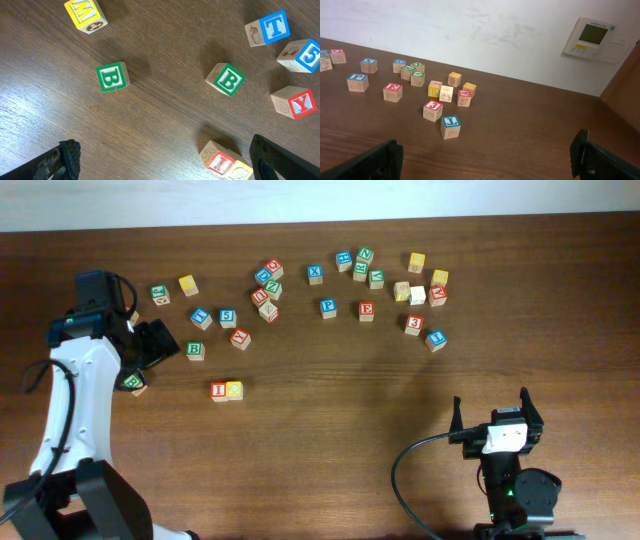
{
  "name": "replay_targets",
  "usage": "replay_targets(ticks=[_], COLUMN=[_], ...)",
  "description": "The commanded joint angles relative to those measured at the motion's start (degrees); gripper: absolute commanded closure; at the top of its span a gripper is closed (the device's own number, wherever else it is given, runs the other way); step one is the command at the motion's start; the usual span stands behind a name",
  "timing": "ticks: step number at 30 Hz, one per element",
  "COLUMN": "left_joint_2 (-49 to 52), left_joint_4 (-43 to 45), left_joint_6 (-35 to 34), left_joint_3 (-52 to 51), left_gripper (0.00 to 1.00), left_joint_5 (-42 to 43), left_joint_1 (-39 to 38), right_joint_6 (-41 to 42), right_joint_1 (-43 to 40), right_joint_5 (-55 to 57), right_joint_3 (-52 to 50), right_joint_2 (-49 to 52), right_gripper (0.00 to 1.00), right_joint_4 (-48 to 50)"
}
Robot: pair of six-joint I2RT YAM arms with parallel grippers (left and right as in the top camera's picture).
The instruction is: Spell out ICRA
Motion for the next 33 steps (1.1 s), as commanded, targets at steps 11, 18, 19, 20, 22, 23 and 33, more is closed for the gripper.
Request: replay_targets(ticks=[11, 18, 19, 20, 22, 23, 33], left_joint_2=[-0.2, -0.2, -0.2, -0.2, -0.2, -0.2, -0.2], left_joint_4=[-0.1, -0.1, -0.1, -0.1, -0.1, -0.1, -0.1], left_joint_6=[-0.3, -0.3, -0.3, -0.3, -0.3, -0.3, -0.3], left_joint_3=[0.1, 0.1, 0.1, 0.1, 0.1, 0.1, 0.1], left_gripper=[0.01, 0.01, 0.01, 0.01, 0.01, 0.01, 0.01], left_joint_5=[0.6, 0.6, 0.6, 0.6, 0.6, 0.6, 0.6], left_joint_1=[0.1, 0.1, 0.1, 0.1, 0.1, 0.1, 0.1], right_joint_6=[0.2, 0.3, 0.3, 0.7, 4.6, 8.0, 23.1], right_joint_1=[0.0, 0.0, 0.0, 0.0, 0.0, 0.0, -0.1], right_joint_5=[-0.5, -0.5, -0.6, -0.6, -0.7, -0.9, -8.2], right_joint_3=[-0.3, -0.3, -0.3, -0.3, -0.3, -0.3, 8.6], right_joint_2=[-0.3, -0.3, -0.3, -0.3, -0.3, -0.3, -0.3], right_gripper=[0.02, 0.02, 0.02, 0.02, 0.02, 0.02, 0.02], right_joint_4=[-0.2, -0.2, -0.2, -0.2, -0.3, -0.2, -0.1])
